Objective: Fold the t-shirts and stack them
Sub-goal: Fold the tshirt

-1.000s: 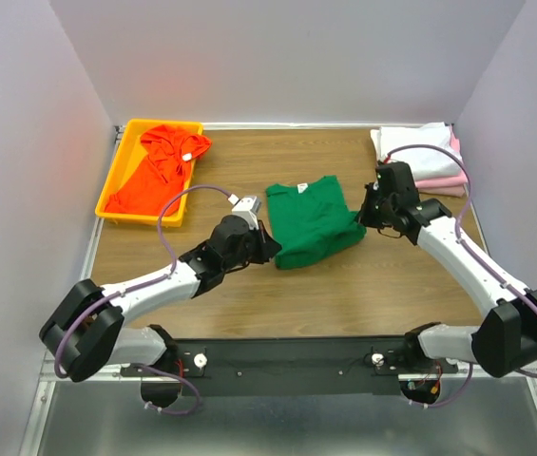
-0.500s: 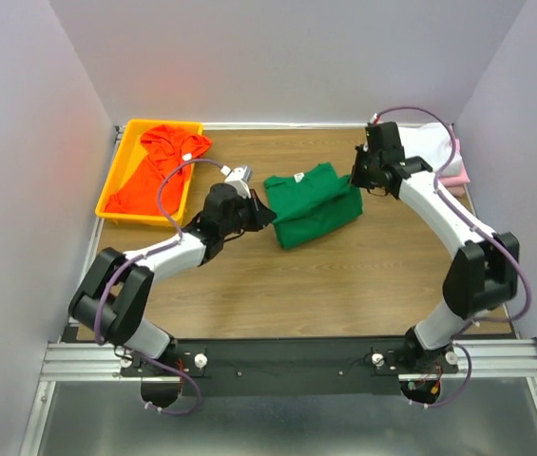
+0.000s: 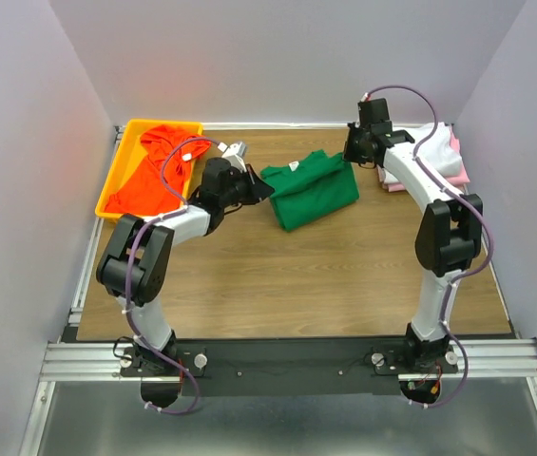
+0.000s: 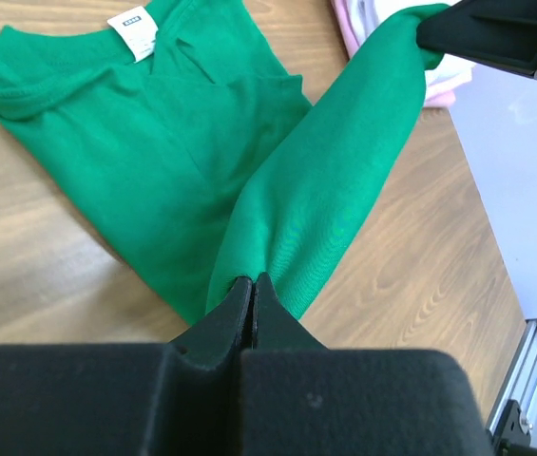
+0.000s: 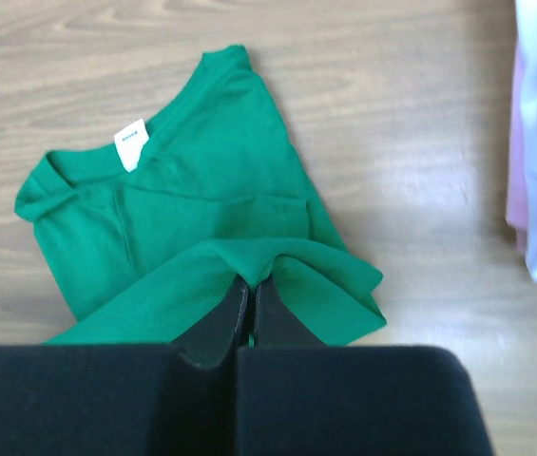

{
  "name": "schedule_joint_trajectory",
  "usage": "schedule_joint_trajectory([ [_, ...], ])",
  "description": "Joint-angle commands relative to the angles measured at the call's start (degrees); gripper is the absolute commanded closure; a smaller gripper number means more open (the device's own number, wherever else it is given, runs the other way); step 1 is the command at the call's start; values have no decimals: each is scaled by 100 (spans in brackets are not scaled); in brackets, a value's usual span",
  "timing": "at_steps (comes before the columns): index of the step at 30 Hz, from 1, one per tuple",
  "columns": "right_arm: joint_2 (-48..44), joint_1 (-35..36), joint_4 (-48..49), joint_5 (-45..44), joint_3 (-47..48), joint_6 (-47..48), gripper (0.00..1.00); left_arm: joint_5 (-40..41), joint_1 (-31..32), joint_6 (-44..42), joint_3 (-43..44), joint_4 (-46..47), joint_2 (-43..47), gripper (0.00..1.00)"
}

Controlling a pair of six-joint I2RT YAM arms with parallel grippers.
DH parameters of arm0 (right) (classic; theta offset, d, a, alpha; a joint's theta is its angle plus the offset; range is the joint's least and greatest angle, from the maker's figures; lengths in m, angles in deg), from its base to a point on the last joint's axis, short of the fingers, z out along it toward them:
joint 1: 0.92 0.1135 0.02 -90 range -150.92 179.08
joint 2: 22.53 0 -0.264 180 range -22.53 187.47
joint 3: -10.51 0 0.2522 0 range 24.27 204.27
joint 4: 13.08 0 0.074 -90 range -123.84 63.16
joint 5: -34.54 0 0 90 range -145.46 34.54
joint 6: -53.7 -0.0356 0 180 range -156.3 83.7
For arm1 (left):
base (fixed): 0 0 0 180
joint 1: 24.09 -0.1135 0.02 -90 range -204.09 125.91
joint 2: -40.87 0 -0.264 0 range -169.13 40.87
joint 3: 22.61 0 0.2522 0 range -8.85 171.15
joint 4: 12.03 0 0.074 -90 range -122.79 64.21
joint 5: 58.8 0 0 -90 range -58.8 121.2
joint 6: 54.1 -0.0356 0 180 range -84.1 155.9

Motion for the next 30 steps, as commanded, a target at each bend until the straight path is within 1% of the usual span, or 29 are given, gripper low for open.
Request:
schedule_joint_trajectory([
  [1, 409, -112, 80, 67, 567, 160, 100, -329, -208, -18, 318, 153, -328, 100],
  [3, 594, -121, 71, 102, 864, 177, 100, -364, -270, -10, 458, 153, -477, 100],
  [6, 989, -156, 89, 173, 1418, 151, 99, -391, -411, 17, 792, 171, -943, 100],
  [7, 1286, -165, 89, 199, 1612, 142, 98, -348, -463, 95, 1002, 171, -1057, 100],
  [8, 1428, -182, 97, 269, 1814, 134, 80, -312, -620, 183, 1126, 180, -1163, 92],
  [9, 1604, -174, 89, 531, 2068, 142, 62, -312, -692, 271, 1231, 197, -1277, 75],
  [10, 1858, -209, 106, 664, 2514, 168, 47, -216, -762, 341, 1441, 241, -1417, 56],
  [11, 1947, -218, 106, 891, 2728, 169, 35, -67, -815, 394, 1530, 241, -1436, 26],
  [12, 1983, -226, 115, 998, 2851, 177, 32, 117, -815, 368, 1592, 241, -1428, 18],
  [13, 1949, -227, 202, 1086, 2922, 264, 18, 371, -824, 325, 1706, 206, -1375, 16],
  [14, 1905, -227, 255, 1226, 2897, 309, 11, 417, -824, 255, 1759, 171, -1357, 16],
  [15, 1861, -235, 282, 1254, 2862, 449, 7, 452, -807, 219, 1777, 162, -1270, 15],
  [17, 1677, -261, 361, 1263, 2573, 703, 3, 522, -772, 88, 1612, 119, -1121, 15],
  [19, 1527, -305, 483, 1263, 2074, 810, 2, 506, -736, -9, 1462, 83, -1041, 15],
  [21, 1352, -454, 624, 1525, 1694, 871, 1, 392, -693, -115, 1312, 74, -988, 15],
  [22, 1324, -507, 686, 1674, 1545, 872, 1, 356, -666, -150, 1164, 74, -997, 16],
  [23, 1307, -569, 791, 2059, 1404, 872, 1, 339, -605, -168, 1101, 57, -1005, 16],
  [24, 1307, -682, 818, 2263, 1229, 933, 1, 330, -570, -185, 1031, 39, -1006, 17],
  [29, 1447, -938, 871, 3160, 1007, 1275, 1, 488, -350, -299, 749, -127, -1041, 18],
  [30, 1491, -1043, 871, 3518, 1024, 1372, 1, 488, -289, -308, 758, -154, -1128, 18],
])
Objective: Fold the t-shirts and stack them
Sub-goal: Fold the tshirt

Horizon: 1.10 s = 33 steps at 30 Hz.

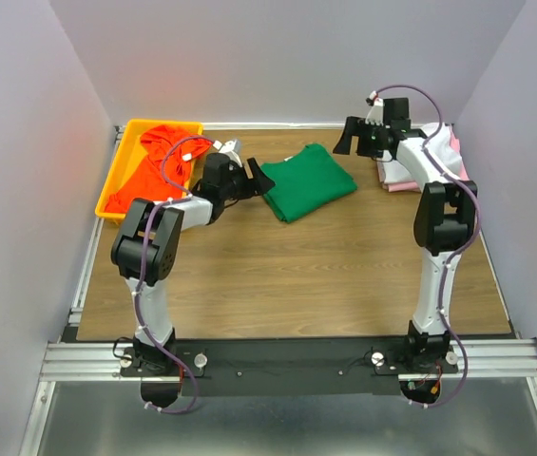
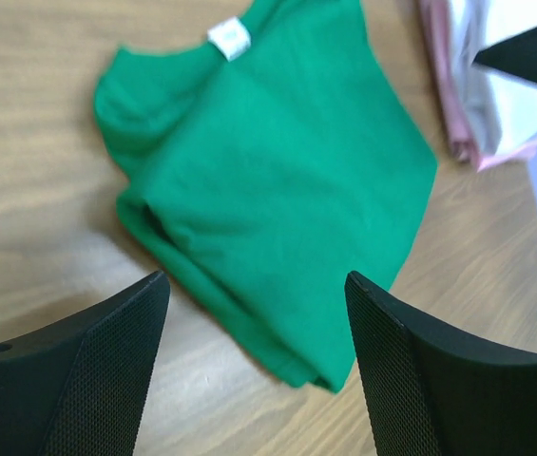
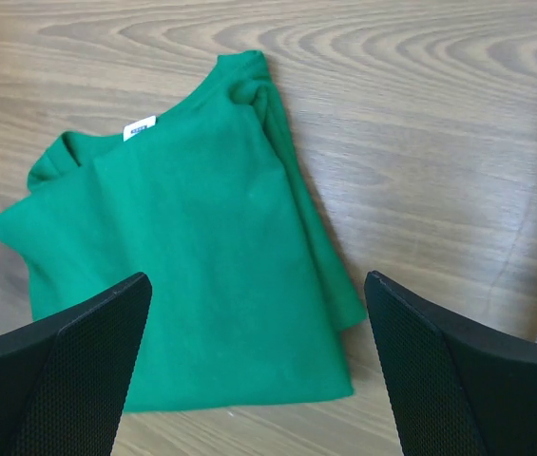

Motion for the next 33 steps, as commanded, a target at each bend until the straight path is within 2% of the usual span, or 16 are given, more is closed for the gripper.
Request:
schedule_joint_trajectory([
  [1, 92, -281, 202, 1300, -40, 457, 1, 171, 182, -234, 10, -198, -60, 19],
  [6, 488, -571, 193, 2197, 83, 641, 1, 407, 384, -427, 458, -760, -455, 19],
  [11, 839, -571, 175, 2804, 145, 808, 1, 601, 428, -533, 661, -1085, -578, 21],
  [23, 1437, -580, 158, 2647, 426, 598, 0, 611, 455, -770, 1188, -1446, -1035, 27],
  [29, 1613, -545, 97, 2620, 505, 554, 0, 566, 454, -858, 1390, -1595, -1237, 42],
  [32, 1683, -475, 70, 2664, 514, 545, 0, 558, 455, -920, 1417, -1666, -1299, 57],
  [33, 1701, -457, 53, 2699, 514, 545, 1, 558, 455, -929, 1426, -1683, -1317, 58],
])
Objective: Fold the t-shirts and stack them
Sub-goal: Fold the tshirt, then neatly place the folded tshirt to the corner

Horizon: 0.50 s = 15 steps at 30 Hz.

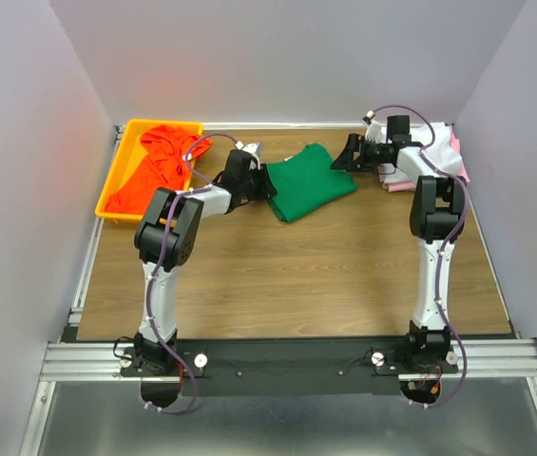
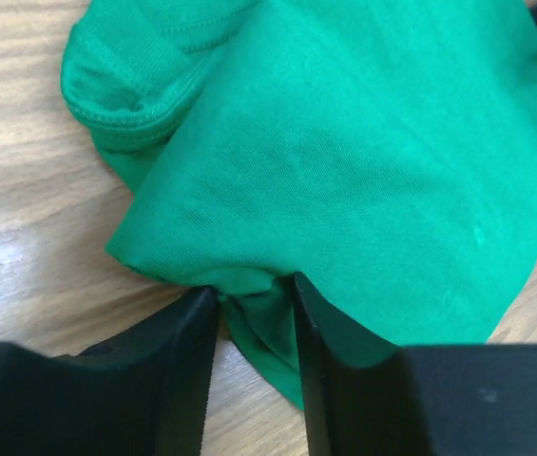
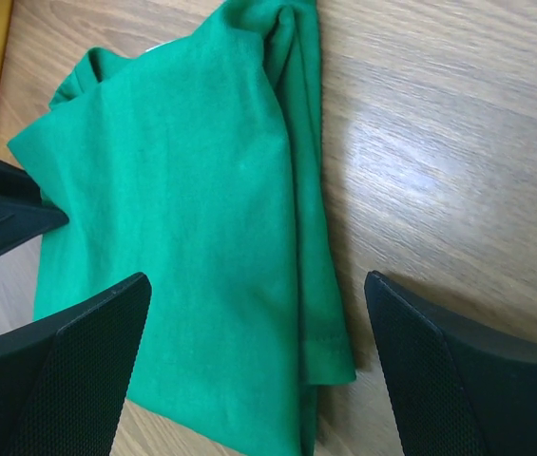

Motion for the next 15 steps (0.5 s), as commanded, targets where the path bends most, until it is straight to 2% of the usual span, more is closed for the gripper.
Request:
schedule_joint_trajectory([
  [1, 363, 142, -129, 109, 86, -28, 1, 5, 17, -177, 97, -285, -191, 59],
  [2, 372, 151, -146, 144, 77, -36, 2, -4, 17, -186, 97, -294, -200, 60],
  [4, 407, 221, -216, 241, 59, -36, 3, -30, 17, -203, 97, -320, -209, 71],
  [7, 408, 344, -269, 364, -11, 25, 5, -65, 17, -212, 106, -311, -218, 73],
  [9, 399, 423, -340, 391, -29, 60, 6, -92, 17, -221, 106, -311, -209, 79],
  [14, 442, 660, -445, 443, -29, 87, 11, -145, 35, -247, 114, -303, -183, 80],
  [15, 469, 687, -463, 443, -20, 78, 14, -153, 44, -247, 106, -303, -191, 80],
])
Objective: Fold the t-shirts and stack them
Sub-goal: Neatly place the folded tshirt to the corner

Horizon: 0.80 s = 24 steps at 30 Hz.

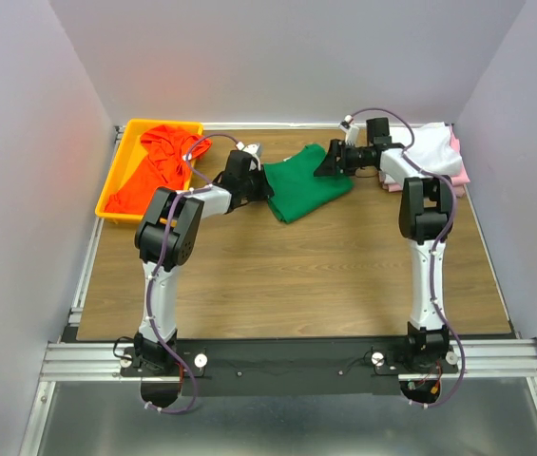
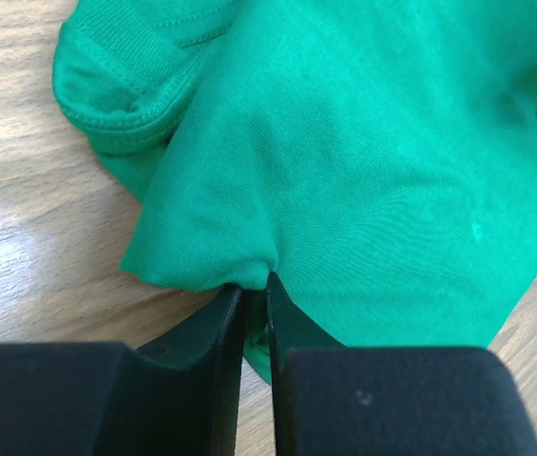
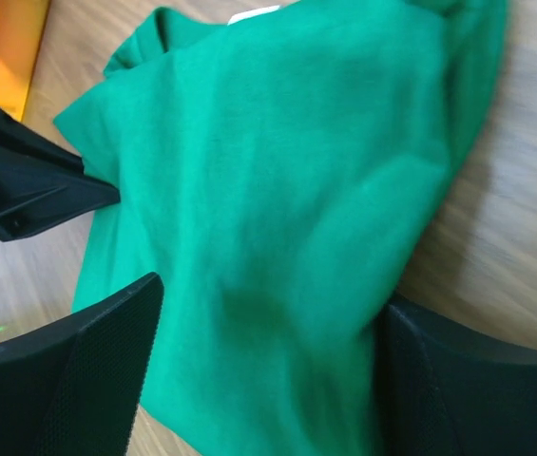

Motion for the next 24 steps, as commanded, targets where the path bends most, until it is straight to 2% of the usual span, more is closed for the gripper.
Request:
schedule_joint_trajectory([
  [1, 386, 245, -476, 100, -38, 47, 16, -140, 42, -153, 79, -209, -141, 80],
  [5, 430, 351, -494, 48, -20, 56, 30, -158, 68, -144, 106, -200, -141, 80],
  [8, 448, 404, -494, -101, -11, -14, 47, -193, 86, -153, 115, -191, -167, 80],
  [9, 439, 404, -494, -154, -2, -32, 60, -202, 103, -153, 106, -182, -159, 79],
  [11, 377, 404, -485, -259, -20, -41, 75, -228, 121, -153, 88, -173, -141, 75],
  [12, 342, 404, -476, -312, -37, -32, 89, -228, 129, -145, 80, -165, -124, 73],
  [13, 246, 404, -485, -426, -81, -15, 95, -228, 129, -136, 45, -138, -63, 70],
  [14, 193, 404, -485, -566, -107, -6, 100, -228, 129, -136, 18, -138, -18, 62],
  [16, 44, 404, -485, -708, -160, 29, 100, -220, 129, -144, -8, -147, 130, 54],
  [17, -139, 404, -485, -778, -213, 47, 100, -220, 129, -144, -52, -156, 201, 45],
  [21, -684, 395, -502, -1252, -336, 152, 100, -167, 129, -206, -193, -208, 588, 29],
  [24, -1115, 351, -537, -1805, -406, 249, 100, -114, 121, -320, -333, -296, 983, 25],
])
